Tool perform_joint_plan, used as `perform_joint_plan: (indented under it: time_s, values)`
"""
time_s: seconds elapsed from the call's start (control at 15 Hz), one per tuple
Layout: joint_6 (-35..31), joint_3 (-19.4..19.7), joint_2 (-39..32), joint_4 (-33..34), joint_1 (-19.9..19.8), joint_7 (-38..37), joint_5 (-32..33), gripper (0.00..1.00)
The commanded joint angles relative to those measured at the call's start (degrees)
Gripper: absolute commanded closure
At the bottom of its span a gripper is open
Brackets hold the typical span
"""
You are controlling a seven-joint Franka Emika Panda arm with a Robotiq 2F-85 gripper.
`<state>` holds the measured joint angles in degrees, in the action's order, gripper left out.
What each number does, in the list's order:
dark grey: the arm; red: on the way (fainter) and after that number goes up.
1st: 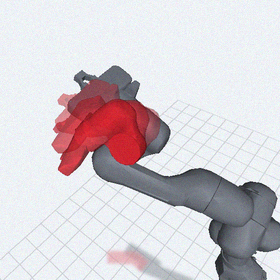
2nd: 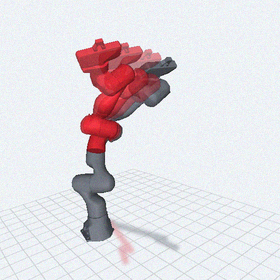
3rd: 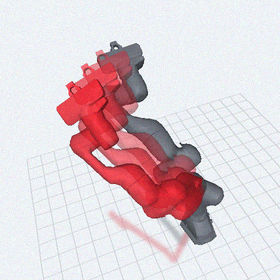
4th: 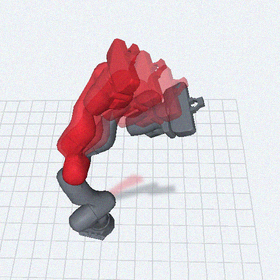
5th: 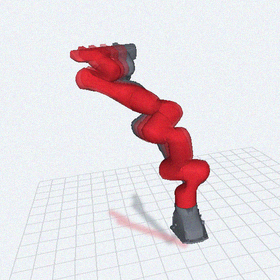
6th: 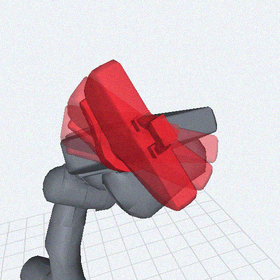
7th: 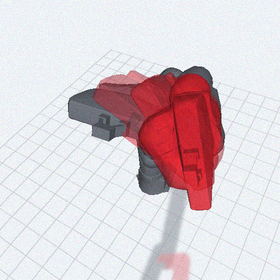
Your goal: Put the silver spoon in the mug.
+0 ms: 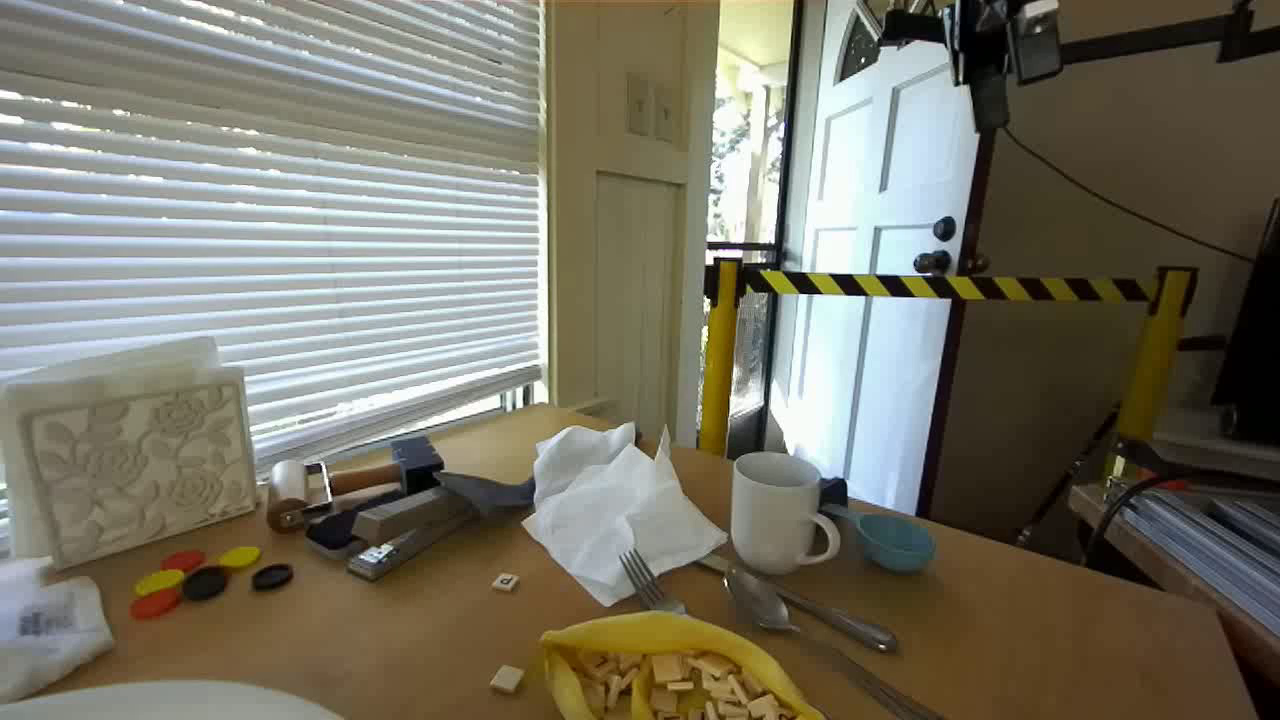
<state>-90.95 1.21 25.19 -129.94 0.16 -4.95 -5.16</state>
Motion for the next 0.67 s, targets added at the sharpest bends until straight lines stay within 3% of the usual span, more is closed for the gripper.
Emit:
perform_joint_plan:
  time_s: [0.0,0.33,0.6]
  values:
    - [0.1,-0.5,0.0,0.1,-0.6,0.2,-0.1,0.0]
    - [0.1,-0.5,0.0,0.1,-0.6,0.2,-0.1,0.0]
    - [-14.4,-2.9,-1.1,-8.0,0.1,-6.7,-4.7,0.0]
